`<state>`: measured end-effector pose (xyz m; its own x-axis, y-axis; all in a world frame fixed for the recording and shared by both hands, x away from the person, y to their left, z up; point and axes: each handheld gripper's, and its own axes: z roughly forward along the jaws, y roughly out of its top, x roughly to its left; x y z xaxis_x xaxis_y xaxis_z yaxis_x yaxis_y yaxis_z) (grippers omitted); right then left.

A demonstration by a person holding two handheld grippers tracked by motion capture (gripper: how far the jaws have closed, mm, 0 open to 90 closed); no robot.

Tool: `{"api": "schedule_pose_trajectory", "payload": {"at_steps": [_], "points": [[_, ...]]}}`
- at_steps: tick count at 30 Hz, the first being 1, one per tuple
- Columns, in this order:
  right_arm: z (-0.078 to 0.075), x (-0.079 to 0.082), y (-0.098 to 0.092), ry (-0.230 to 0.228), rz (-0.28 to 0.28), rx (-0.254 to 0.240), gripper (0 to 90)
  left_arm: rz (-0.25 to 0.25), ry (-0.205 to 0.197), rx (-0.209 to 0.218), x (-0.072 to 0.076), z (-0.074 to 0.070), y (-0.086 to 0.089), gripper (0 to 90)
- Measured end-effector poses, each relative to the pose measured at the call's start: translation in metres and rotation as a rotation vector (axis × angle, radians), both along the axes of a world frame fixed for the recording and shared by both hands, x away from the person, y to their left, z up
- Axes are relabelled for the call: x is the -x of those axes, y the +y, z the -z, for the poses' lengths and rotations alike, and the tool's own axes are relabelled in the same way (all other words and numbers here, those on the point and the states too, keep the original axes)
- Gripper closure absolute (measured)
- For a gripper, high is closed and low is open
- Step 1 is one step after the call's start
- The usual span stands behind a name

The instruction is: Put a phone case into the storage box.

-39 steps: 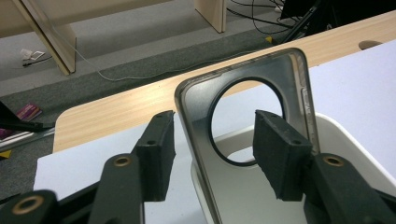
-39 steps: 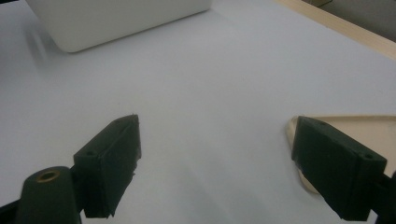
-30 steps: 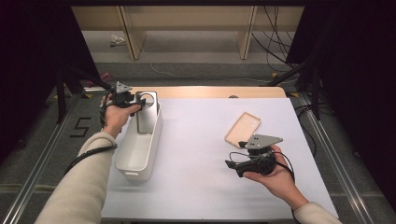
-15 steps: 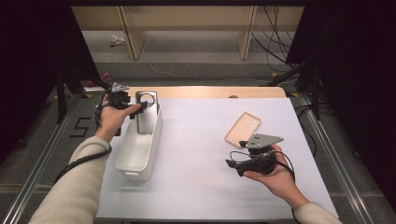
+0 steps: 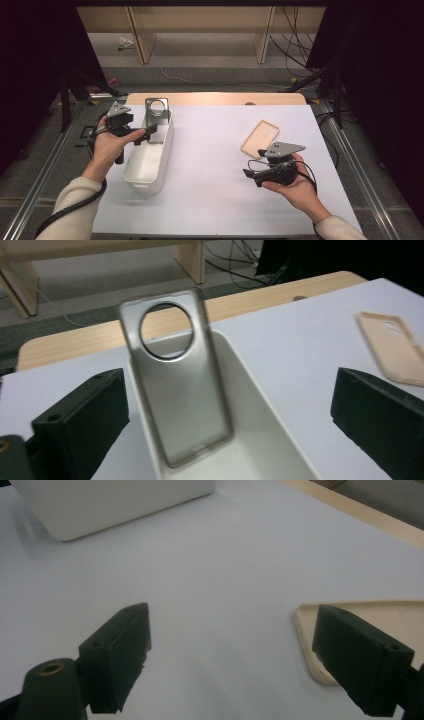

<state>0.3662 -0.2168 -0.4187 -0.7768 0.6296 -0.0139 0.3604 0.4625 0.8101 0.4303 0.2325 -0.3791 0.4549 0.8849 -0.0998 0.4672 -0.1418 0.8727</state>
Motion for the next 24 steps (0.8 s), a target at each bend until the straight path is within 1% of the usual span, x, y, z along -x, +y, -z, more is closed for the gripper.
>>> {"api": "schedule_pose_trajectory", "payload": {"at_steps": [2, 5, 6, 8, 9, 11, 18, 21, 24], "points": [[0.0, 0.0, 0.0, -0.002, 0.0, 0.0, 16.5, 0.013, -0.008, -0.004, 0.009, 0.0, -0.002, 0.1], [-0.001, -0.001, -0.002, -0.003, 0.006, -0.002, 16.5, 0.019, -0.011, 0.003, 0.023, 0.002, -0.007, 0.0], [-0.001, -0.001, -0.002, -0.003, 0.006, -0.002, 16.5, 0.026, -0.007, 0.011, 0.028, 0.003, -0.008, 0.0], [-0.001, -0.001, -0.003, -0.005, 0.009, -0.002, 16.5, 0.02, 0.025, 0.046, 0.038, 0.006, -0.011, 0.0], [-0.001, -0.001, -0.003, -0.004, 0.009, -0.002, 16.5, 0.022, 0.03, 0.05, 0.042, 0.007, -0.013, 0.0], [-0.001, -0.002, -0.003, -0.005, 0.011, -0.004, 16.5, 0.028, 0.027, 0.041, 0.05, 0.009, -0.015, 0.0], [-0.002, -0.003, -0.006, -0.007, 0.019, -0.011, 16.5, 0.055, -0.029, 0.029, 0.073, 0.019, -0.022, 0.0], [-0.003, -0.004, -0.007, -0.007, 0.026, -0.015, 16.5, 0.056, -0.063, 0.01, 0.084, 0.024, -0.025, 0.0], [-0.003, -0.006, -0.009, -0.008, 0.031, -0.021, 16.5, 0.065, -0.095, 0.011, 0.096, 0.027, -0.028, 0.0]]}}
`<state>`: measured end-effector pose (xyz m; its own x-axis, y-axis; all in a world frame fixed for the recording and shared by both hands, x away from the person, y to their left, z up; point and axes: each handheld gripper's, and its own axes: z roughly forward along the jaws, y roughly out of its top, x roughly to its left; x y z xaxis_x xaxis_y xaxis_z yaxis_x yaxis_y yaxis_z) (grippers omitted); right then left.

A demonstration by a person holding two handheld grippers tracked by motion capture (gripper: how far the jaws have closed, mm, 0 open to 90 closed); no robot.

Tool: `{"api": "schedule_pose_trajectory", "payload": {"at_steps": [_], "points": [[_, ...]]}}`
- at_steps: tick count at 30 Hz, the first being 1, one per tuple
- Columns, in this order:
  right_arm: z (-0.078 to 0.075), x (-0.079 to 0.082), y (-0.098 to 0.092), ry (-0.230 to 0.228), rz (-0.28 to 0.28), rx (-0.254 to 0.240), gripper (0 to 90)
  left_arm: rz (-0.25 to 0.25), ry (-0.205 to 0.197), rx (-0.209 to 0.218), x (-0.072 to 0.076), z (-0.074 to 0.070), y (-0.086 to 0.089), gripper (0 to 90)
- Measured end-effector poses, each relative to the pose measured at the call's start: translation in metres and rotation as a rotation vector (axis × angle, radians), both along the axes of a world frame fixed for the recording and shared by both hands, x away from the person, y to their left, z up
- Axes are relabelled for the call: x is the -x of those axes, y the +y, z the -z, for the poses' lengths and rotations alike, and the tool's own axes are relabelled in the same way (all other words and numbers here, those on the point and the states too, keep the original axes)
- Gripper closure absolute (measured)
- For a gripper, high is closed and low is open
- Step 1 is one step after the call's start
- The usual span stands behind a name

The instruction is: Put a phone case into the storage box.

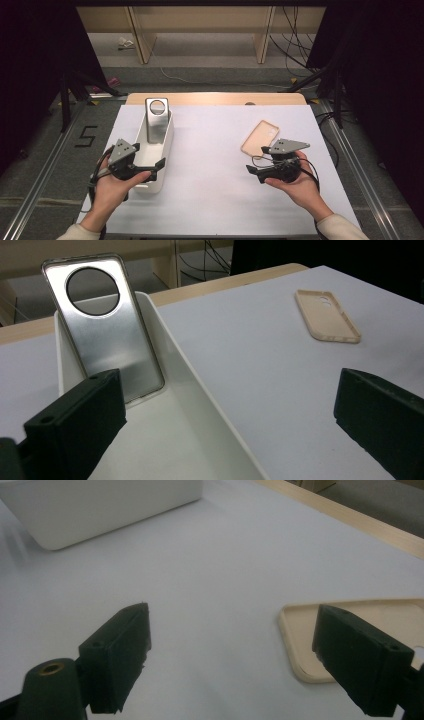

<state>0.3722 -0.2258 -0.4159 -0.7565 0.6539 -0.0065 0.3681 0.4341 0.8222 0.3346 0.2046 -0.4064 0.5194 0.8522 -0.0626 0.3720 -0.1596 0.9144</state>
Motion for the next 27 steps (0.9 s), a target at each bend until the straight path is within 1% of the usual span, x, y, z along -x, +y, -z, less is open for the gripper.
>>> {"api": "schedule_pose_trajectory", "payload": {"at_steps": [3, 7, 10, 15, 22, 25, 27], "points": [[0.0, -0.002, -0.001, 0.001, 0.006, -0.004, 16.5, 0.019, -0.016, 0.005, 0.009, 0.003, -0.002, 0.0], [0.0, -0.003, -0.003, 0.003, 0.011, -0.004, 16.5, 0.025, -0.02, -0.005, 0.014, 0.007, -0.002, 0.4], [0.0, -0.003, -0.004, 0.003, 0.019, -0.009, 16.5, 0.029, -0.017, 0.002, 0.014, 0.007, -0.003, 0.5], [0.0, -0.004, -0.005, 0.005, 0.025, -0.01, 16.5, 0.03, -0.013, 0.001, 0.014, 0.008, -0.004, 0.7], [0.0, -0.003, -0.005, 0.006, 0.023, -0.011, 16.5, 0.033, -0.014, -0.01, 0.014, 0.008, -0.004, 1.2], [-0.001, -0.003, -0.005, 0.004, 0.023, -0.012, 16.5, 0.026, -0.008, -0.012, 0.014, 0.009, -0.004, 1.1], [-0.001, -0.003, -0.005, 0.005, 0.025, -0.013, 16.5, 0.025, -0.011, -0.006, 0.013, 0.009, -0.004, 1.1]]}}
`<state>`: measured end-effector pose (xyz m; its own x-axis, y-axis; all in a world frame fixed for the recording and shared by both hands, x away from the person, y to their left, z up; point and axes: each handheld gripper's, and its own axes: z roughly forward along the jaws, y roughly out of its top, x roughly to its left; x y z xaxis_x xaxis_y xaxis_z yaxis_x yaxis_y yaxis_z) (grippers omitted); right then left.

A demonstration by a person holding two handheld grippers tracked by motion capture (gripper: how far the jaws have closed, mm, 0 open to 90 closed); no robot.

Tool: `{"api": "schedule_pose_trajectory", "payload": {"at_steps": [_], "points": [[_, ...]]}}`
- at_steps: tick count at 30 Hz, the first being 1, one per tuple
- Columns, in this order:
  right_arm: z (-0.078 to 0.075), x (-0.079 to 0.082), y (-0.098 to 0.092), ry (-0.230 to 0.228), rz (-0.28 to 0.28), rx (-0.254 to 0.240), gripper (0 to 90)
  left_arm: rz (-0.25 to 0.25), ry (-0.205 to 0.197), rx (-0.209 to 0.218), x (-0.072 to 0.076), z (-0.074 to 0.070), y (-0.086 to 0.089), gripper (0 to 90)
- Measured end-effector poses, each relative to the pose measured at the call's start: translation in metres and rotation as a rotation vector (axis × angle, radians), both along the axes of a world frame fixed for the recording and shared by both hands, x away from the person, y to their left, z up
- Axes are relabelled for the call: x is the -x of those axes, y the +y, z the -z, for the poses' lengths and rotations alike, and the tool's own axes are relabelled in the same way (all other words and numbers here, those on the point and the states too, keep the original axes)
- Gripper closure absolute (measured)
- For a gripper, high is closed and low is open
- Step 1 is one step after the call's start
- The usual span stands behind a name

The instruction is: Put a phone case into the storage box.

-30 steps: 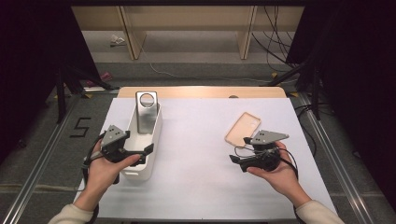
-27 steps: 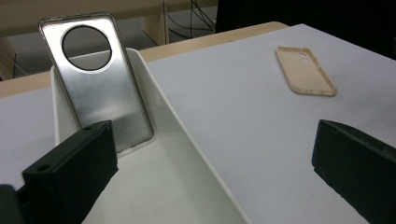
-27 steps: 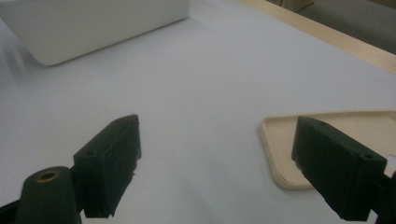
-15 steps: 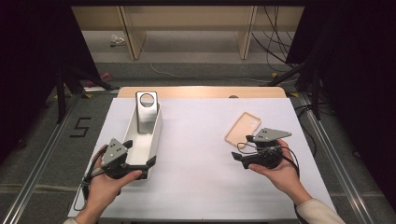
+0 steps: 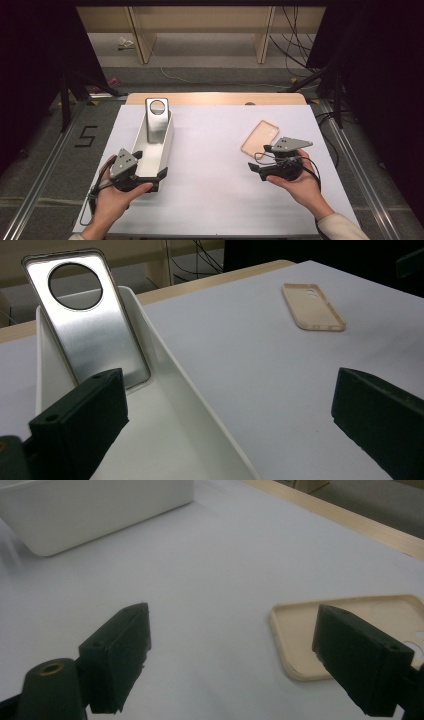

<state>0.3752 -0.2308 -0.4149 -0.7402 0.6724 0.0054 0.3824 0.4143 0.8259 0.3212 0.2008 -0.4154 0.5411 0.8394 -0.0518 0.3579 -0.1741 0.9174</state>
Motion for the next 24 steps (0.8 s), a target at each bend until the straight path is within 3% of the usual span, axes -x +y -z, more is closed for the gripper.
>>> {"api": "schedule_pose_trajectory", "payload": {"at_steps": [6, 10, 15, 24], "points": [[-0.001, -0.004, 0.001, 0.003, 0.014, 0.002, 17.1, 0.006, -0.004, 0.018, 0.0, -0.001, -0.001, 1.2], [0.0, -0.009, 0.002, 0.02, 0.033, 0.009, 24.0, 0.009, -0.003, 0.026, 0.0, -0.001, -0.003, 1.4], [0.002, -0.018, 0.001, 0.051, 0.093, 0.042, 43.5, 0.007, -0.001, 0.029, -0.001, 0.0, -0.004, 1.8], [0.013, -0.045, -0.004, 0.183, 0.164, 0.136, 82.9, -0.002, -0.004, 0.025, -0.003, 0.002, -0.001, 2.4]]}}
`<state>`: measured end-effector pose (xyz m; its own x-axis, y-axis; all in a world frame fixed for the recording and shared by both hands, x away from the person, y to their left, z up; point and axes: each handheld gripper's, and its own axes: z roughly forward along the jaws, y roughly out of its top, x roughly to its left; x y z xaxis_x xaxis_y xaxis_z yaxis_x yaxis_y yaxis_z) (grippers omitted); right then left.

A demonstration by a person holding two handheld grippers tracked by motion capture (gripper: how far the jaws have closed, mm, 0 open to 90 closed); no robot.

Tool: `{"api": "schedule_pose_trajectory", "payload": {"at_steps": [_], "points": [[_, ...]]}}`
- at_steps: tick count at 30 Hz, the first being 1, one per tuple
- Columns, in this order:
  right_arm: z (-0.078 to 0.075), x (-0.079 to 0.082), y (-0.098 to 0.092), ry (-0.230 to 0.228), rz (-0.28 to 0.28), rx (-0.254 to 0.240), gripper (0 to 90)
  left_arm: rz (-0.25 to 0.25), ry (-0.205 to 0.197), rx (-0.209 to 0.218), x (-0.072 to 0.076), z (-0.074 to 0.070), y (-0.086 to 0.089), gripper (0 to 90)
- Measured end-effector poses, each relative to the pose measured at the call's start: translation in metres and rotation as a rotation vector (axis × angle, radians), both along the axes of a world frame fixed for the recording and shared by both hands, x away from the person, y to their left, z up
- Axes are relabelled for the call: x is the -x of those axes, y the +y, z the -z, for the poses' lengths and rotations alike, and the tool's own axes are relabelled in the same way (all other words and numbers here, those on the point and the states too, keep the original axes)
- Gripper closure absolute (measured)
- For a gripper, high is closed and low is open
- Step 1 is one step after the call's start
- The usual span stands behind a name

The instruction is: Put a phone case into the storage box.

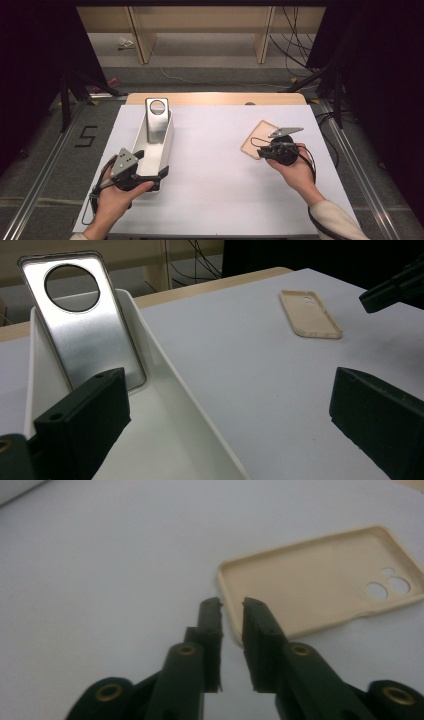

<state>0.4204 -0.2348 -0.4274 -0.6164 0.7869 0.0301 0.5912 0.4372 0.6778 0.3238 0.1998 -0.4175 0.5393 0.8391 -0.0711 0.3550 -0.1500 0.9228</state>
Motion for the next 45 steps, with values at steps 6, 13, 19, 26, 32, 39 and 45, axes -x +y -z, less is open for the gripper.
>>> {"api": "schedule_pose_trajectory", "payload": {"at_steps": [6, 13, 19, 26, 32, 39, 45], "points": [[0.008, -0.017, 0.009, 0.073, 0.01, 0.024, 90.0, -0.002, -0.008, -0.009, -0.001, 0.001, 0.003, 2.8], [0.019, -0.035, 0.022, 0.117, 0.038, 0.09, 90.0, 0.0, -0.008, -0.019, -0.001, 0.001, 0.002, 3.0], [0.027, -0.042, 0.023, 0.151, 0.063, 0.133, 90.0, 0.002, -0.006, -0.023, -0.001, 0.002, 0.002, 3.2], [0.031, -0.044, 0.019, 0.178, 0.077, 0.153, 90.0, 0.005, -0.001, -0.028, -0.001, 0.003, 0.001, 3.3], [0.033, -0.044, 0.018, 0.186, 0.075, 0.157, 90.0, 0.004, 0.0, -0.03, -0.001, 0.003, 0.002, 3.3], [0.032, -0.045, 0.017, 0.209, 0.07, 0.171, 90.0, 0.007, 0.0, -0.031, -0.001, 0.003, 0.001, 3.2], [0.03, -0.044, 0.013, 0.227, 0.052, 0.216, 90.0, 0.006, 0.0, -0.032, -0.001, 0.003, 0.001, 3.2]]}}
